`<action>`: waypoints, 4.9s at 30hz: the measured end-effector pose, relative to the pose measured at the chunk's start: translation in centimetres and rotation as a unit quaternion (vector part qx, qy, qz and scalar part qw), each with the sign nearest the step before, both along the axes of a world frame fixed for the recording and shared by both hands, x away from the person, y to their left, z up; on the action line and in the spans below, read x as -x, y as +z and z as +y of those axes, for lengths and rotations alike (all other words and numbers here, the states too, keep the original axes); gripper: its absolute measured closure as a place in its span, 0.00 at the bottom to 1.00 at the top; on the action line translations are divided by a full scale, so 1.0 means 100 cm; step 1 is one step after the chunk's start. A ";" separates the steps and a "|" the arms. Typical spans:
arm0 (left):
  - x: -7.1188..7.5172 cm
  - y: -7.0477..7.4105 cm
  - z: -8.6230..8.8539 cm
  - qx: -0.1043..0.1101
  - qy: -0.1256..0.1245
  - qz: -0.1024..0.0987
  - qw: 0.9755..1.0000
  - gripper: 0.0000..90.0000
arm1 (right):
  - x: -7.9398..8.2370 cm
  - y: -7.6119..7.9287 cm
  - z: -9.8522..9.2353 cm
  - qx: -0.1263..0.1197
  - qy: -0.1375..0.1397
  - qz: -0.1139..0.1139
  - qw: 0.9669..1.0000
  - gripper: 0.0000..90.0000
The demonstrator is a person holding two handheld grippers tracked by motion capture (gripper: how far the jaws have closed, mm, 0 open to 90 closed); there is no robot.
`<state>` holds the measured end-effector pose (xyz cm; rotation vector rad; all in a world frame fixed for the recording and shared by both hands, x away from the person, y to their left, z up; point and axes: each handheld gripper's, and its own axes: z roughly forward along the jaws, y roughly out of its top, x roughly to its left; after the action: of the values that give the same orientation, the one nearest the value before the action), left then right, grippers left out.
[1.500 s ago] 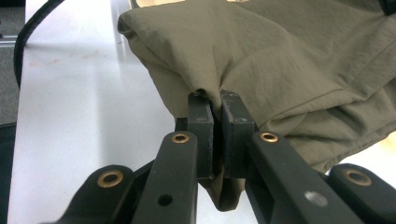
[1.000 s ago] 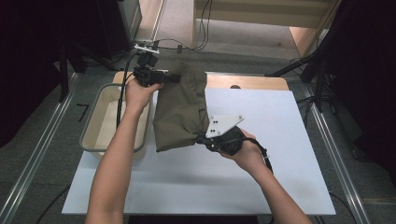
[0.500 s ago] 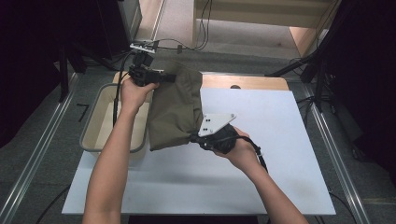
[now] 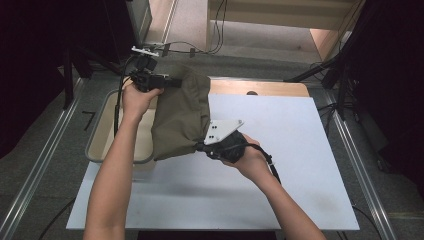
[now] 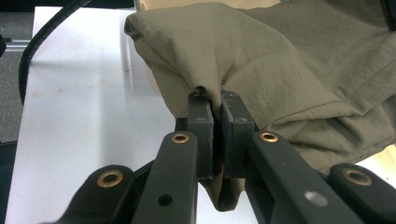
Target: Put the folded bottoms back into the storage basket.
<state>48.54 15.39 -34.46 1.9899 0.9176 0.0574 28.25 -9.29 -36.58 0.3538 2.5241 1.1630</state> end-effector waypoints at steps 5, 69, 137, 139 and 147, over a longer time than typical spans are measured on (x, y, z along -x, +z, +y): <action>0.000 0.002 0.008 -0.001 0.003 -0.001 1.000 0.77 | -0.002 0.000 0.008 0.000 0.006 -0.001 1.000 0.92; 0.004 0.009 0.082 -0.005 0.030 -0.015 0.999 0.77 | -0.016 0.007 0.089 0.005 0.042 0.010 0.999 0.92; -0.001 0.001 0.138 -0.022 0.045 -0.043 0.998 0.77 | -0.036 -0.010 0.169 0.021 0.044 0.034 0.998 0.92; -0.001 0.000 0.139 -0.021 0.045 -0.045 0.998 0.77 | -0.037 -0.012 0.171 0.023 0.041 0.039 0.998 0.91; -0.003 -0.004 0.143 -0.030 0.046 -0.038 0.998 0.77 | -0.040 -0.015 0.175 0.023 0.039 0.051 0.998 0.91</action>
<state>48.89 29.68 -34.90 1.9857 0.9688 0.2135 32.30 8.19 -38.08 0.3131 2.6701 1.1391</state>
